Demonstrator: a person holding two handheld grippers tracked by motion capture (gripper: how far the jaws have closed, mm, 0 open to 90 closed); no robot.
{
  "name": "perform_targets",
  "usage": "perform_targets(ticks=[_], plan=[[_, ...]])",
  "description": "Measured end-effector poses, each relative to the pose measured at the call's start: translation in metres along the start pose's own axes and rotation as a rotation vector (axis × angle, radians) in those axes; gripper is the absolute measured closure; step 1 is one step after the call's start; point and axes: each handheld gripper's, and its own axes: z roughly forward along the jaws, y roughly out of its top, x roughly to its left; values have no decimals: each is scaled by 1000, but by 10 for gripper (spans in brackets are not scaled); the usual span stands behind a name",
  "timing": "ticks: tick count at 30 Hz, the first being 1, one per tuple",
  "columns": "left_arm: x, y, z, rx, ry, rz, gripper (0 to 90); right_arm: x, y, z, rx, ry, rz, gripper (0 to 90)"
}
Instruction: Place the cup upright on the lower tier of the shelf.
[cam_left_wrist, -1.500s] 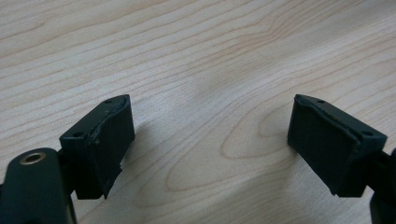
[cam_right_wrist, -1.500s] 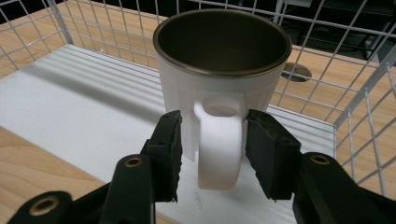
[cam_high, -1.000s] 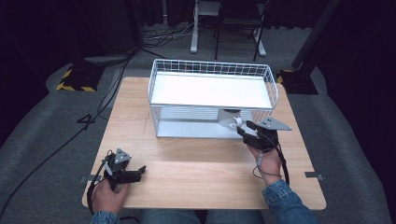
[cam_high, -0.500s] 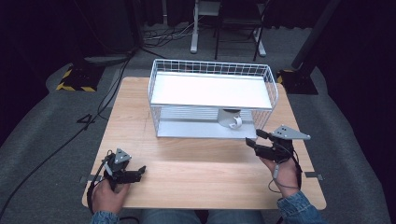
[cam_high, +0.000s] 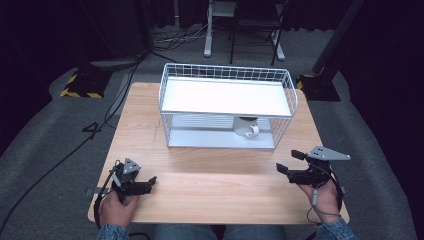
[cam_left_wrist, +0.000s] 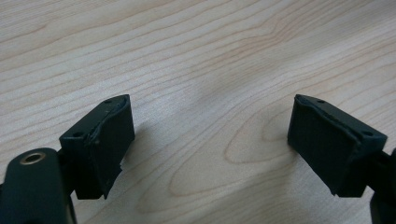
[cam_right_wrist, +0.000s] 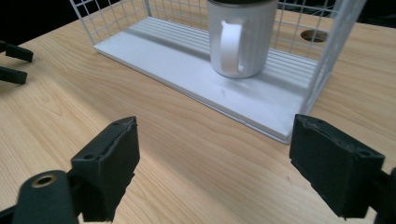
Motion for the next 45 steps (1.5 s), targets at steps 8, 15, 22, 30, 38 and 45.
perform_targets(ticks=[8, 15, 22, 30, 38, 45], plan=[[0, 0, 0, 0, 0, 0, 149, -15, -23, -6, 73, -5, 44, 155], [0, 0, 0, 0, 0, 0, 150, -22, -38, -3, 140, -26, 70, 154], [0, 0, 0, 1, -1, 0, 150, -26, -57, 5, 202, -36, 81, 153], [0, 0, 0, 1, 0, 0, 150, -24, -70, 13, 238, -63, 45, 152], [0, 0, 0, 2, -1, 1, 150, -22, -79, 23, 250, -86, 13, 141], [0, 0, 0, 0, 0, 0, 149, -21, -84, 28, 222, -116, -20, 116]])
